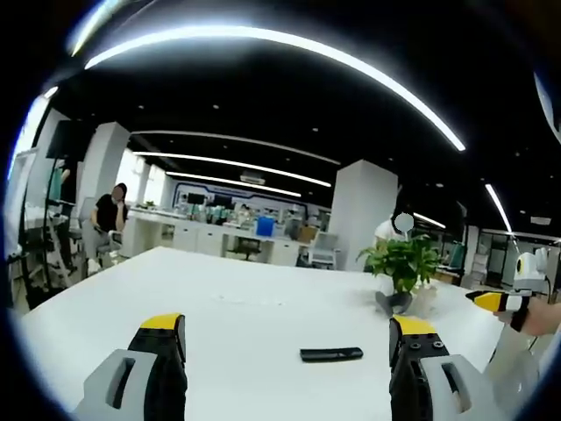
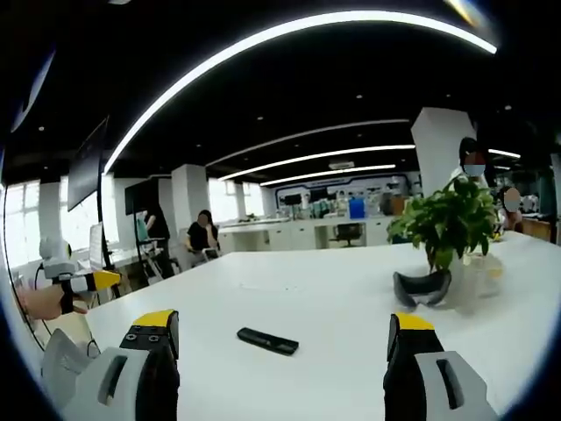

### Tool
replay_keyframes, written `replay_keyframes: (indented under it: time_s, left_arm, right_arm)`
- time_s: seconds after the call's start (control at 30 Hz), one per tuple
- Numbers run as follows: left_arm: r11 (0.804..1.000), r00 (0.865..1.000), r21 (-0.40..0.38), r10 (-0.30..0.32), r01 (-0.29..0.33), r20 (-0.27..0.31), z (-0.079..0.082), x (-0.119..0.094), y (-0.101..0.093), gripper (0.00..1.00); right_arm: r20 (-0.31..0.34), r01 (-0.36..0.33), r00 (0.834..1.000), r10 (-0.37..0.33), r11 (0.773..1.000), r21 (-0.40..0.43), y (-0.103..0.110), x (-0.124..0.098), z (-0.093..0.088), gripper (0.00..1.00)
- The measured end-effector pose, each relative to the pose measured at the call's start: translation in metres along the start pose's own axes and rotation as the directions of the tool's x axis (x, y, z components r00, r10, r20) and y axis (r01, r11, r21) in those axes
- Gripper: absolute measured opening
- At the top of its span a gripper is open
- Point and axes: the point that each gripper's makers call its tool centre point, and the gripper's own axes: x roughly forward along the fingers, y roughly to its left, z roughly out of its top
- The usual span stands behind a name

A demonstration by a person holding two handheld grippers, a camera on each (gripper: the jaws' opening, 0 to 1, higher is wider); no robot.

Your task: Press the specified remote control buttons in sequence, fully releasing each button before pressing the next.

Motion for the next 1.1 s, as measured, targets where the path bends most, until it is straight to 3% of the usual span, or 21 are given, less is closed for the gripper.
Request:
replay_keyframes:
  time_s: [0.63,0.73,1.1]
  left_arm:
    - [0.998,0.997,0.009,-0.059,0.06,-0.059,-0.01,0.005,-0.01,1.0]
    - [0.998,0.996,0.005,-0.067,0.067,-0.063,-0.011,0.005,-0.012,1.0]
    - [0.997,0.993,0.02,-0.074,0.076,-0.092,-0.016,0.002,-0.012,1.0]
  right_arm:
    - [-0.037,0.004,0.999,-0.005,1.0,-0.027,0.0,0.002,-0.001,0.99]
    - [-0.056,0.017,0.998,-0.019,0.999,-0.034,-0.002,0.003,-0.004,0.94]
    - [-0.075,0.003,0.997,-0.005,1.0,-0.031,0.003,0.005,-0.007,0.97]
